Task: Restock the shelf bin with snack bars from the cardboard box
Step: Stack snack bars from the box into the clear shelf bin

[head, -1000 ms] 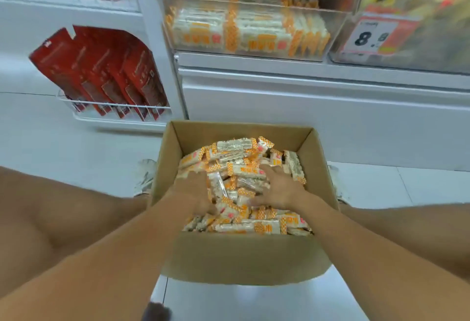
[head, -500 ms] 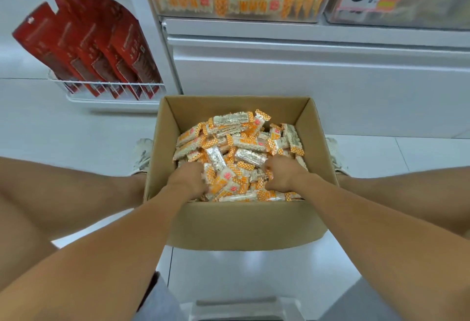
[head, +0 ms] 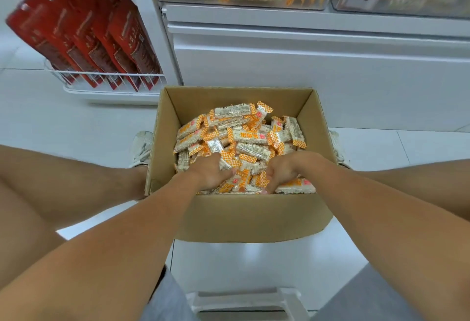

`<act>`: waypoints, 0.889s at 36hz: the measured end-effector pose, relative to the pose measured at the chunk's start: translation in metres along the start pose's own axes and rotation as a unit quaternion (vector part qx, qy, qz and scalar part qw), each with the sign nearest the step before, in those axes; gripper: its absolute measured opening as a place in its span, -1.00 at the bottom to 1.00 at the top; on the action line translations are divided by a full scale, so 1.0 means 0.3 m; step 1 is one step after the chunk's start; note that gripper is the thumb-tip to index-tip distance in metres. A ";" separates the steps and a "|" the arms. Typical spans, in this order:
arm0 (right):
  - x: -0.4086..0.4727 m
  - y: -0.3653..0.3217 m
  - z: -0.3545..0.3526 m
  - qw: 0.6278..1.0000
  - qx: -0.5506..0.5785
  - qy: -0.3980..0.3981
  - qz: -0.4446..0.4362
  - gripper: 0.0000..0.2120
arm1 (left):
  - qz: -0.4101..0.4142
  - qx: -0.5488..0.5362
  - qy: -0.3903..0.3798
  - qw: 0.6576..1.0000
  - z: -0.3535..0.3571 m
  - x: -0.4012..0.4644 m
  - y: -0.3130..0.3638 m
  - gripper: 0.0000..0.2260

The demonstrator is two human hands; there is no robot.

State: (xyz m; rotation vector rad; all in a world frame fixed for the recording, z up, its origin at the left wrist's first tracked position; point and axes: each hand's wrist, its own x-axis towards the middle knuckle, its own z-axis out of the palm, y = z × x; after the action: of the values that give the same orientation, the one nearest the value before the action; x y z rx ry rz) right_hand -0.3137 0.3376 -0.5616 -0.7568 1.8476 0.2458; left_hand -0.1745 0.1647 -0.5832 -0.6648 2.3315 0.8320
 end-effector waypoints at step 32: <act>0.026 0.117 -0.032 0.801 0.561 0.208 -0.032 -0.77 | -0.115 -0.666 0.033 0.736 -0.097 0.005 0.072 -0.07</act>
State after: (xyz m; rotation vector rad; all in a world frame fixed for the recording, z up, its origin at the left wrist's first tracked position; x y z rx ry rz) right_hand -0.3442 0.3571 -0.5711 0.0000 1.9301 -1.0773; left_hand -0.1989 0.1591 -0.5567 -1.4714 1.2638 2.3408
